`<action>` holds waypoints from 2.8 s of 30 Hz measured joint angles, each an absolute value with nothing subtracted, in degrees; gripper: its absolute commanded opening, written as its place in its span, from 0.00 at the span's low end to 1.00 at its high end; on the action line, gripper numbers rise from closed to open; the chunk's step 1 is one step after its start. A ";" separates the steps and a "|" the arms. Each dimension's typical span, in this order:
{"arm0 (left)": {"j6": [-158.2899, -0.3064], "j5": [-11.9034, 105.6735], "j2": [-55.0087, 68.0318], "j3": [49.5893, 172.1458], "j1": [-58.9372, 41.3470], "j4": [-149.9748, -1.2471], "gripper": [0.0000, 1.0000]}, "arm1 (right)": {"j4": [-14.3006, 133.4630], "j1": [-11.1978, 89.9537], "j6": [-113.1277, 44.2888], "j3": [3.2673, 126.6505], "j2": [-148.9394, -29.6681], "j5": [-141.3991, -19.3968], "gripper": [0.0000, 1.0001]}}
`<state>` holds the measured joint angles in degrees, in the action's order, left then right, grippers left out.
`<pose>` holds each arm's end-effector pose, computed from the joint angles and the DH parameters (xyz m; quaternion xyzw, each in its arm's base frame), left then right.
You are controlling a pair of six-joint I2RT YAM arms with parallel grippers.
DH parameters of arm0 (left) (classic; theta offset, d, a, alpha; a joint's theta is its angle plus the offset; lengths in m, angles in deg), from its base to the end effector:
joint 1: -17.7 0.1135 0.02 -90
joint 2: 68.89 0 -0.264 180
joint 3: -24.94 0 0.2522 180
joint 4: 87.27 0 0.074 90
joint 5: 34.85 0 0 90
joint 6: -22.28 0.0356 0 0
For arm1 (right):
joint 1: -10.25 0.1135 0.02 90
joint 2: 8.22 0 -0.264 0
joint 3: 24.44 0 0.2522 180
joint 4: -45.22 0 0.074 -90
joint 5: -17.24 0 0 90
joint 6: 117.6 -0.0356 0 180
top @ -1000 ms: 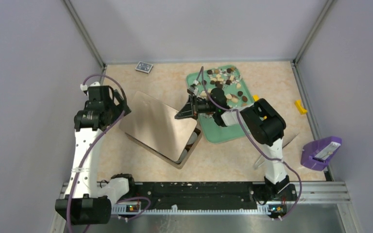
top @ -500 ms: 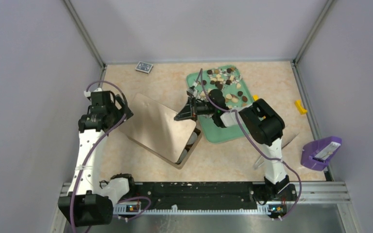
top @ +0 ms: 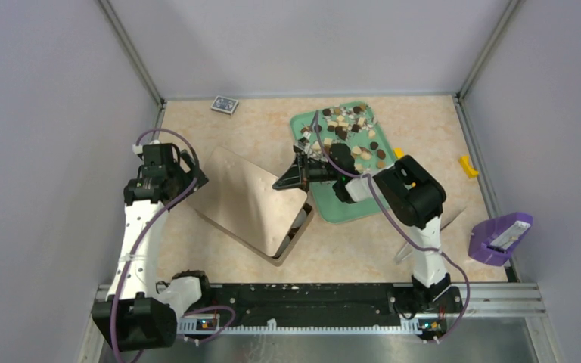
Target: Pack the chocolate
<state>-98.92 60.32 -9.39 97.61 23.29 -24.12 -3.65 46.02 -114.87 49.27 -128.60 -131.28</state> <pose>0.2007 0.0229 0.3146 -0.3109 0.8858 -0.0344 0.3427 0.3223 0.2696 0.1614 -0.0544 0.6979 0.7142 0.0019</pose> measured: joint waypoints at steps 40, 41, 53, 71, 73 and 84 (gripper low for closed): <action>-99.12 57.47 -7.88 88.72 24.21 -27.44 0.97 | -9.79 47.27 -118.80 43.15 -127.38 -128.94 0.00; -99.12 57.47 -7.84 88.39 24.21 -27.57 0.97 | -10.11 47.27 -118.89 42.91 -127.64 -128.94 0.00; -99.16 56.27 -5.48 86.20 24.25 -30.37 0.98 | -11.25 47.07 -118.91 42.19 -129.08 -127.63 0.00; -99.29 50.59 0.47 84.83 24.29 -33.67 0.98 | -5.77 45.54 -113.67 39.67 -128.10 -125.86 0.49; -99.36 49.96 1.06 84.54 24.29 -34.11 0.98 | -2.71 45.23 -111.37 39.69 -126.92 -125.60 0.57; -100.17 47.49 2.48 84.37 24.29 -36.69 0.98 | 26.23 44.88 -91.13 45.62 -119.03 -121.18 0.64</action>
<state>-100.17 47.49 2.48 84.37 24.29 -36.69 26.23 44.88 -91.13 45.62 -119.03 -121.18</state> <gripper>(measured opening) 0.980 0.638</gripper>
